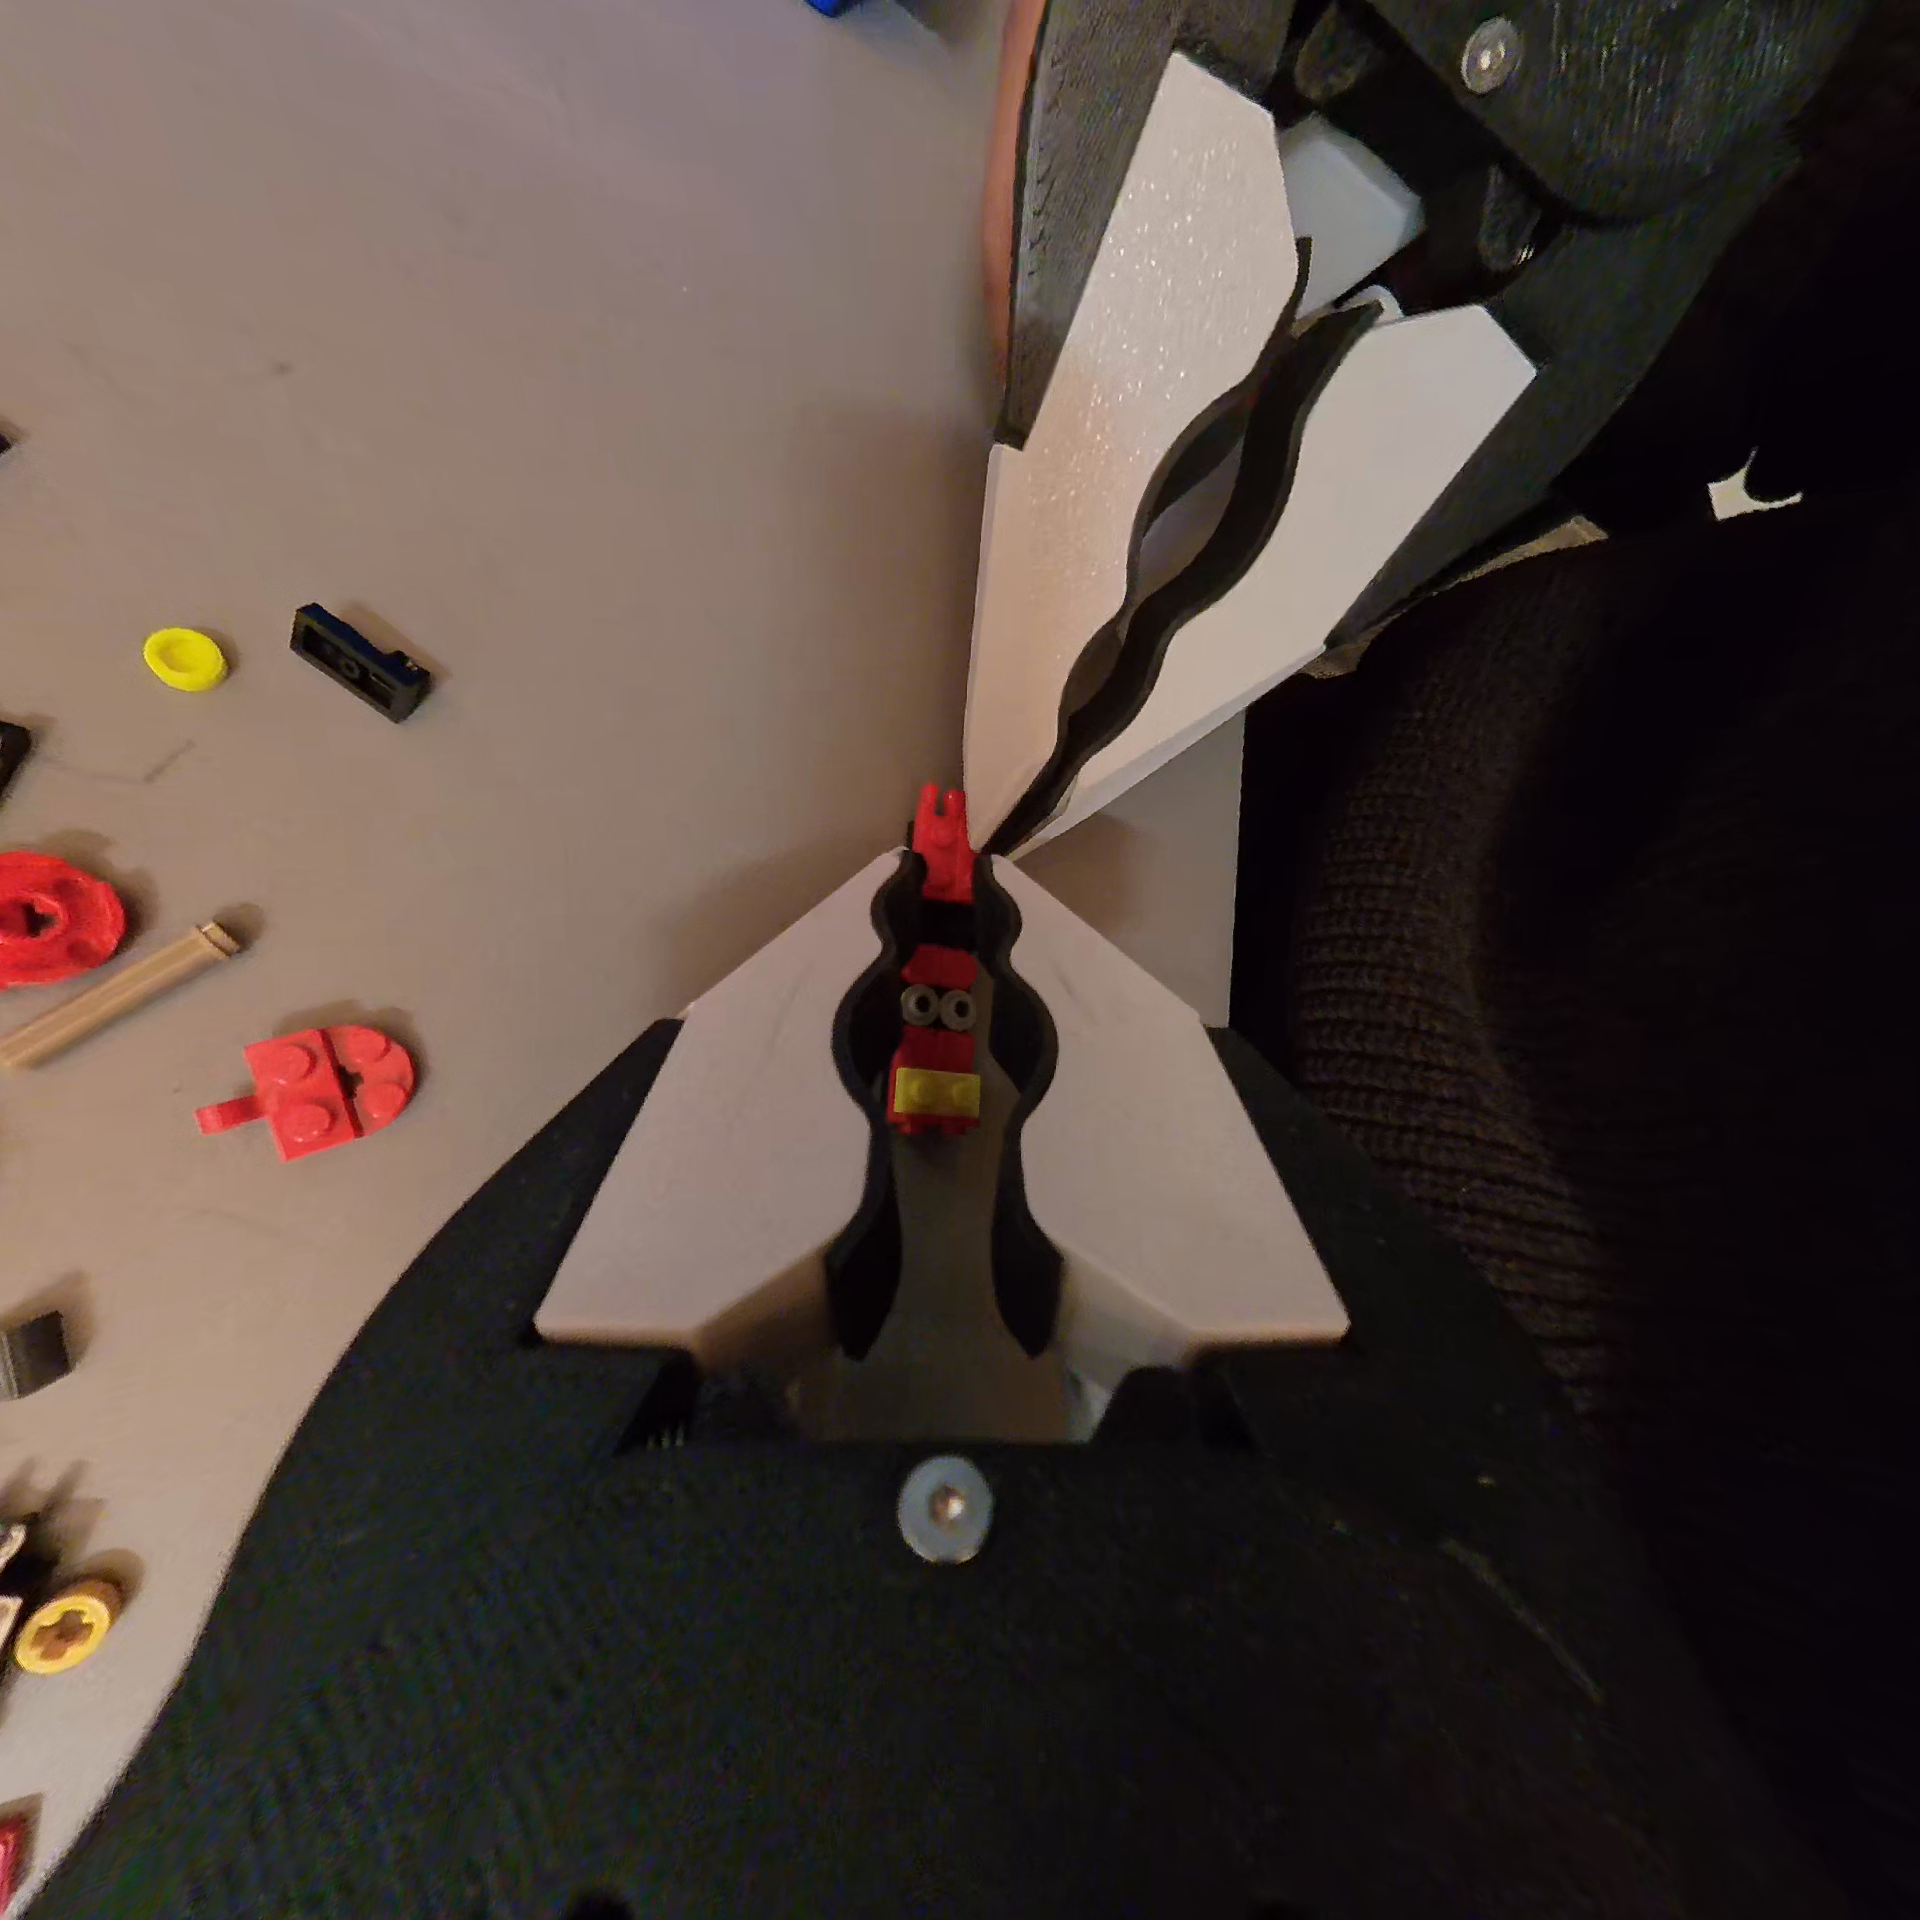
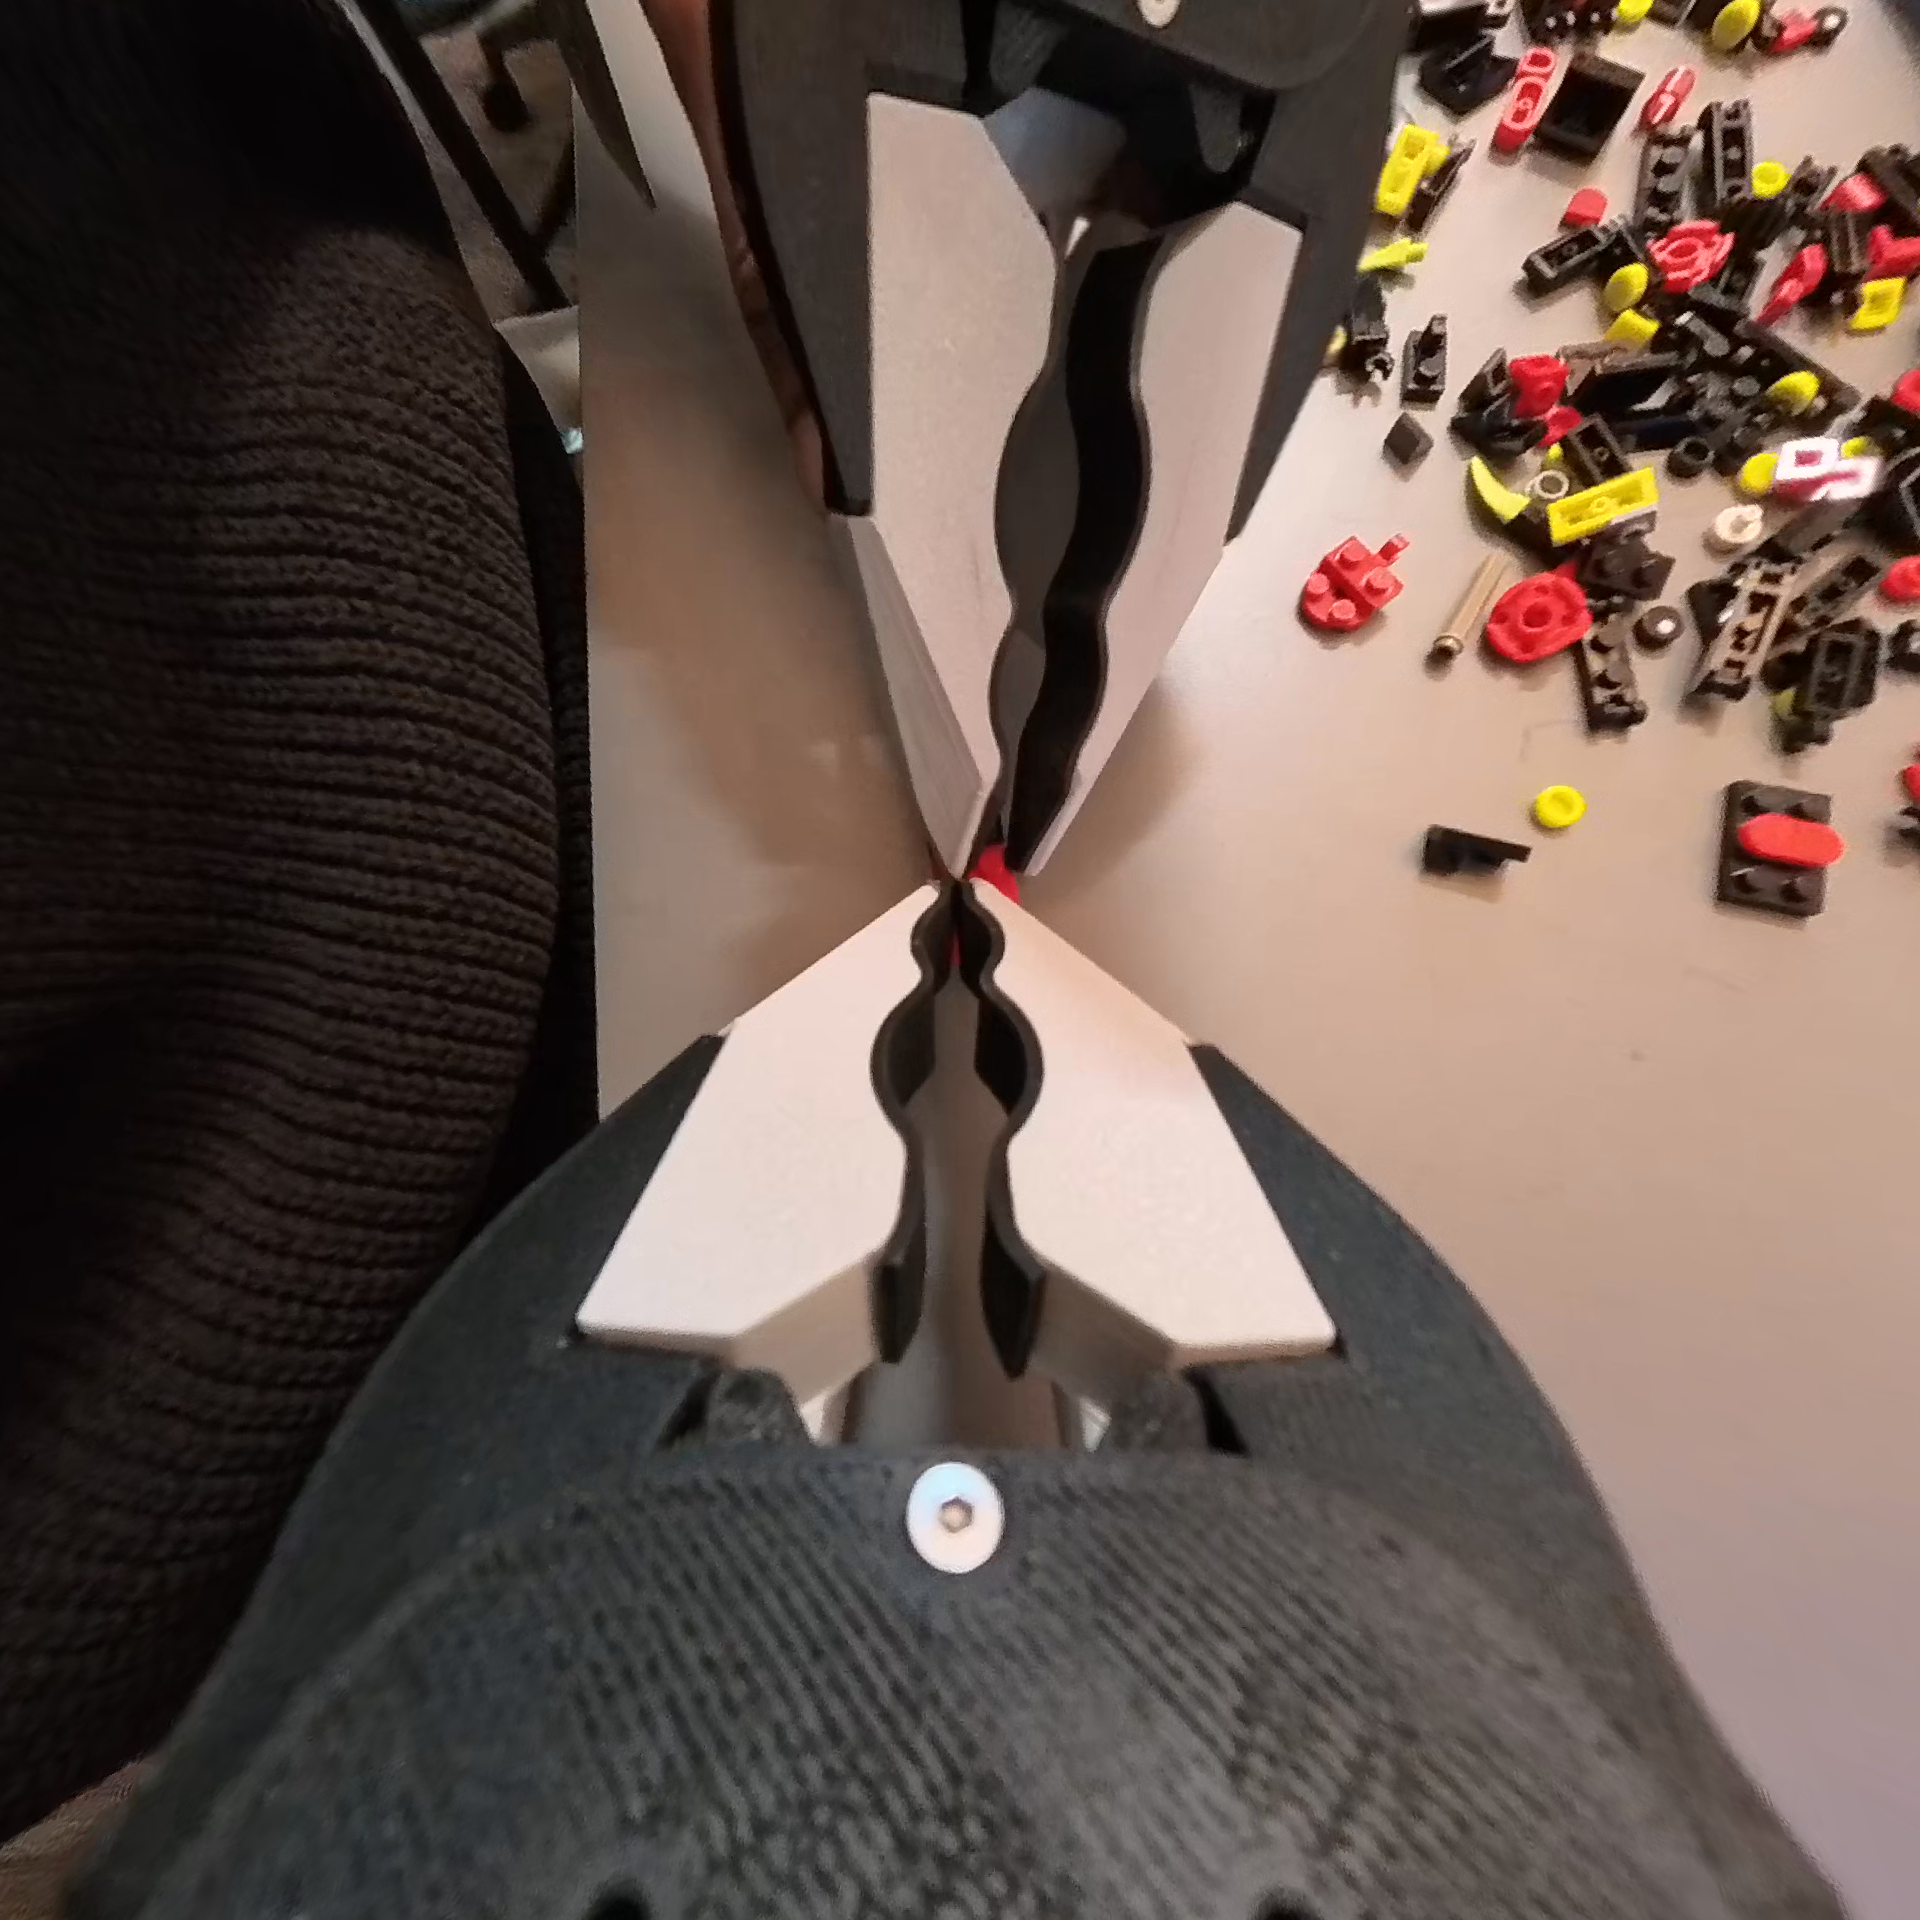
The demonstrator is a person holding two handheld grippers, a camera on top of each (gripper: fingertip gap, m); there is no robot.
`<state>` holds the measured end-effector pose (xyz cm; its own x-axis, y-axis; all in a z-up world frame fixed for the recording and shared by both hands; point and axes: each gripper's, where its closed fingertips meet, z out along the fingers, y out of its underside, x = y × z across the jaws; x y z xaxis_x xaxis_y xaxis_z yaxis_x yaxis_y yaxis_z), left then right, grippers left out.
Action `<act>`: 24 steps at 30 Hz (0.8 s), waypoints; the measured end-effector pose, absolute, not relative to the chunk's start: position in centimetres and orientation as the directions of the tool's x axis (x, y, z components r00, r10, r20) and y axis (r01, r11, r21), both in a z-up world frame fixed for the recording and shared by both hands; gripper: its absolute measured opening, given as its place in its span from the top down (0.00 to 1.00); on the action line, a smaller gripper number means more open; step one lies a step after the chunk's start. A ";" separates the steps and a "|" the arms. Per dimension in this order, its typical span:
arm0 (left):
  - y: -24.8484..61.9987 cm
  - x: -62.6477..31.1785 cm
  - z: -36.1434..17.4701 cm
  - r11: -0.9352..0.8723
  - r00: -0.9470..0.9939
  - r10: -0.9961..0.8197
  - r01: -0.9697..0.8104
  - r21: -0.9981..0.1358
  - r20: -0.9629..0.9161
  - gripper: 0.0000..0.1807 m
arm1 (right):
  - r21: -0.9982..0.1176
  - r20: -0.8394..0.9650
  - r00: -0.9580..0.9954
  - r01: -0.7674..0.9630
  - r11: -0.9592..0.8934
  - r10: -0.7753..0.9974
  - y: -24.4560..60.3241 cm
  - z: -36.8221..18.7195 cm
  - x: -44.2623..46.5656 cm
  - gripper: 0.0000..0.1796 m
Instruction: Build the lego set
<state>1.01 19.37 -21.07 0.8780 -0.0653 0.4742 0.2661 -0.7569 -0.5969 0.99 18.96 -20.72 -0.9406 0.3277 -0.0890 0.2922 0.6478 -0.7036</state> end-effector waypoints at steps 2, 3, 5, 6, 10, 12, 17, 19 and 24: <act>19.4 1.0 -21.1 -0.755 0.882 -0.065 0.262 -0.601 0.466 0.94 | -0.703 -0.124 -0.933 0.322 0.634 0.337 19.1 -20.8 1.0 1.00; 19.5 1.0 -21.1 -0.752 0.885 -0.064 0.261 -0.605 0.462 0.93 | -0.692 -0.136 -0.930 0.336 0.639 0.343 19.3 -21.1 1.0 1.00; 19.5 1.0 -21.1 -0.754 0.891 -0.066 0.251 -0.607 0.450 0.94 | -0.687 -0.124 -0.934 0.325 0.650 0.336 19.4 -21.3 1.1 1.00; 19.4 1.0 -21.1 -0.755 0.891 -0.065 0.251 -0.606 0.450 0.94 | -0.685 -0.080 -0.941 0.290 0.668 0.328 19.3 -21.3 1.1 1.00; 19.2 0.7 -21.1 -0.753 0.891 -0.059 0.257 -0.606 0.450 0.96 | -0.691 -0.089 -0.942 0.293 0.661 0.324 19.1 -21.2 1.2 1.00; 19.1 0.7 -21.0 -0.755 0.890 -0.057 0.257 -0.603 0.451 0.96 | -0.710 -0.101 -0.938 0.301 0.636 0.332 19.4 -20.7 0.9 1.00; 18.5 -0.1 -21.0 -0.756 0.879 -0.022 0.297 -0.583 0.476 0.96 | -0.747 -0.105 -0.936 0.297 0.595 0.336 19.5 -19.6 0.5 1.00; 17.9 -0.5 -20.8 -0.755 0.871 -0.015 0.312 -0.577 0.491 0.95 | -0.747 -0.064 -0.938 0.271 0.607 0.340 19.4 -19.5 0.3 1.00; 16.7 -1.0 -19.3 -0.712 0.844 -0.016 0.366 -0.599 0.536 0.90 | -0.742 0.042 -0.939 0.200 0.640 0.342 18.9 -19.6 -0.2 1.00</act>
<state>-0.98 16.68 -19.33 0.8442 -0.0164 0.5359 0.3663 -0.7121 -0.5989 -0.19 18.87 -19.57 -0.9387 0.3422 0.0417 0.2002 0.6398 -0.7420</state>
